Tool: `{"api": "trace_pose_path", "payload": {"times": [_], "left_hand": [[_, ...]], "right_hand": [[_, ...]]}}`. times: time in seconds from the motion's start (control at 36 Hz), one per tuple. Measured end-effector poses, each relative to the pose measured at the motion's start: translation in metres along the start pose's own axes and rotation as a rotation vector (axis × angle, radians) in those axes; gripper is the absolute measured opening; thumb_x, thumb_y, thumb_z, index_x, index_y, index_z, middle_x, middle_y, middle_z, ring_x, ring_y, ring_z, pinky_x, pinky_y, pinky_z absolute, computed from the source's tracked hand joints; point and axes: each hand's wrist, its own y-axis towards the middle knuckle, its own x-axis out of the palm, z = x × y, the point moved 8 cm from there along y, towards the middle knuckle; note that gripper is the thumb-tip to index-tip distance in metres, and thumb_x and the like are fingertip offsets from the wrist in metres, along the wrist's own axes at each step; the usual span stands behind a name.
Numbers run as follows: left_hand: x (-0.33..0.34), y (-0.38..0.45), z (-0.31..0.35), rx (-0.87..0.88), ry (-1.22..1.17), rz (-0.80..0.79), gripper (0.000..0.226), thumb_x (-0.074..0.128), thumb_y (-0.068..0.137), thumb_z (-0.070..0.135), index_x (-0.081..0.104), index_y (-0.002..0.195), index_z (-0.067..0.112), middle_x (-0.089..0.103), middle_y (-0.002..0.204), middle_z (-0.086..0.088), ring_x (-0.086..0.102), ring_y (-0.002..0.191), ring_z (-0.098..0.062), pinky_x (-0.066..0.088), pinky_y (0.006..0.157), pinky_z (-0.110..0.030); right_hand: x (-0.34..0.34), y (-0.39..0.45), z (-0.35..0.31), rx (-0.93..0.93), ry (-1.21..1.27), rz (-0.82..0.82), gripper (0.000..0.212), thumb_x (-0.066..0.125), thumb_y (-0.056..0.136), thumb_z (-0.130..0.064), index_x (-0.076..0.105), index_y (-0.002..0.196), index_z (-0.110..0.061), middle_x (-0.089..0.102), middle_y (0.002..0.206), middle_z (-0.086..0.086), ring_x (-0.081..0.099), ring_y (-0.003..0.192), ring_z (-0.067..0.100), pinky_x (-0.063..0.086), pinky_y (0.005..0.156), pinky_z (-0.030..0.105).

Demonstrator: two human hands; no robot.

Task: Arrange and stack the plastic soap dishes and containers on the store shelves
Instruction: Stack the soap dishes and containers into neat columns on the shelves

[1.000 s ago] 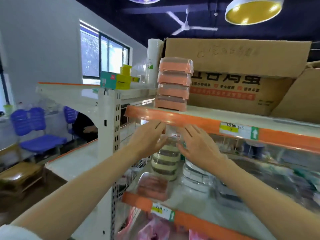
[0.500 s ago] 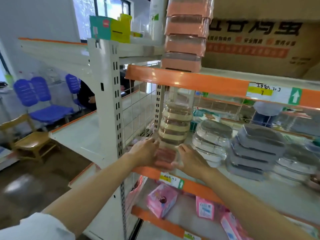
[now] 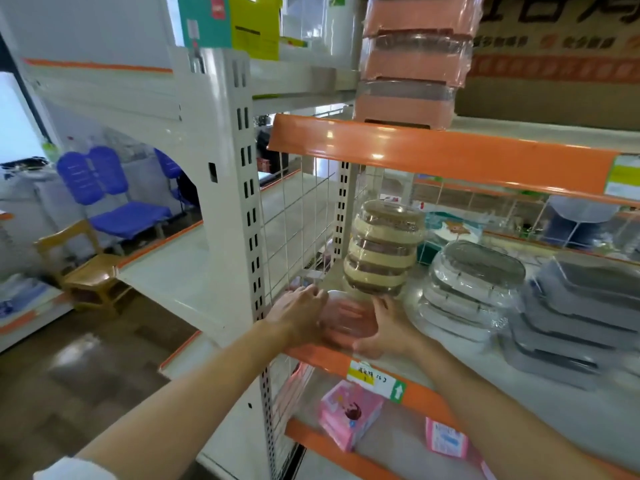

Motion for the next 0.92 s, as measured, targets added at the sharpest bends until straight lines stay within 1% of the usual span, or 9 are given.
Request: {"api": "trace_pose_path", "payload": {"times": [0.08,0.17,0.25,0.39,0.47,0.56,0.69,0.81,0.92], "left_hand": [[-0.012,-0.003,0.006,0.016,0.008,0.02,0.04,0.055,0.09,0.025,0.047,0.126,0.009,0.05,0.126,-0.007,0.051,0.115,-0.025,0.041,0.097,-0.034],[-0.028,-0.009,0.013,0.047,0.006,0.066,0.035,0.054,0.091,0.022,0.049,0.123,0.008,0.052,0.12,-0.008,0.054,0.106,-0.023,0.045,0.086,-0.029],[-0.042,-0.018,0.025,0.083,0.01,0.068,0.033,0.054,0.091,0.021,0.05,0.121,0.007,0.054,0.115,-0.008,0.056,0.102,-0.023,0.049,0.084,-0.032],[-0.066,-0.046,0.052,0.121,0.037,0.076,0.041,0.052,0.091,0.02,0.047,0.129,0.008,0.049,0.129,-0.008,0.055,0.111,-0.026,0.048,0.091,-0.036],[-0.089,-0.067,0.069,0.164,0.008,0.109,0.038,0.052,0.093,0.023,0.049,0.129,0.013,0.049,0.126,-0.003,0.054,0.107,-0.018,0.047,0.088,-0.031],[-0.117,-0.087,0.087,0.223,0.005,0.153,0.037,0.05,0.096,0.028,0.048,0.13,0.013,0.051,0.124,-0.001,0.048,0.098,-0.009,0.041,0.083,-0.022],[-0.169,-0.111,0.11,0.254,-0.011,0.27,0.032,0.047,0.098,0.033,0.054,0.12,0.011,0.054,0.116,-0.001,0.048,0.095,-0.01,0.042,0.085,-0.024],[-0.213,-0.128,0.122,0.287,-0.003,0.356,0.033,0.05,0.097,0.033,0.054,0.121,0.012,0.053,0.114,0.002,0.051,0.1,-0.011,0.041,0.087,-0.023],[-0.257,-0.129,0.119,0.284,-0.004,0.417,0.03,0.053,0.095,0.033,0.055,0.117,0.012,0.054,0.107,0.003,0.054,0.095,-0.014,0.046,0.086,-0.031]], "right_hand": [[-0.011,-0.008,-0.008,-0.016,-0.045,0.063,0.115,0.071,0.074,-0.053,-0.002,0.151,-0.007,-0.003,0.155,0.011,-0.002,0.145,0.026,0.013,0.117,0.036],[-0.027,-0.024,-0.015,-0.058,-0.059,0.13,0.112,0.073,0.071,-0.055,0.01,0.149,-0.007,0.01,0.147,0.009,0.008,0.14,0.026,0.02,0.115,0.036],[-0.043,-0.048,-0.021,-0.108,-0.079,0.178,0.106,0.074,0.069,-0.055,0.017,0.144,-0.008,0.018,0.14,0.008,0.017,0.133,0.024,0.026,0.113,0.035],[-0.061,-0.098,-0.033,-0.167,-0.148,0.146,0.109,0.073,0.07,-0.056,0.013,0.146,-0.006,0.017,0.141,0.008,0.02,0.133,0.024,0.028,0.112,0.034],[-0.075,-0.132,-0.044,-0.214,-0.175,0.157,0.111,0.074,0.07,-0.055,0.012,0.146,-0.004,0.016,0.142,0.01,0.019,0.135,0.026,0.028,0.113,0.037],[-0.095,-0.165,-0.058,-0.257,-0.191,0.207,0.107,0.077,0.069,-0.051,0.018,0.145,-0.003,0.021,0.14,0.01,0.026,0.131,0.025,0.032,0.111,0.036],[-0.132,-0.21,-0.082,-0.331,-0.195,0.307,0.095,0.079,0.067,-0.047,0.03,0.136,-0.004,0.028,0.131,0.007,0.029,0.123,0.022,0.034,0.107,0.035],[-0.167,-0.238,-0.101,-0.371,-0.205,0.387,0.09,0.079,0.068,-0.045,0.031,0.135,-0.009,0.03,0.127,0.003,0.03,0.117,0.016,0.035,0.104,0.032],[-0.203,-0.253,-0.115,-0.397,-0.224,0.444,0.1,0.079,0.068,-0.048,0.023,0.143,-0.011,0.027,0.137,0.004,0.027,0.129,0.019,0.031,0.11,0.036]]}}
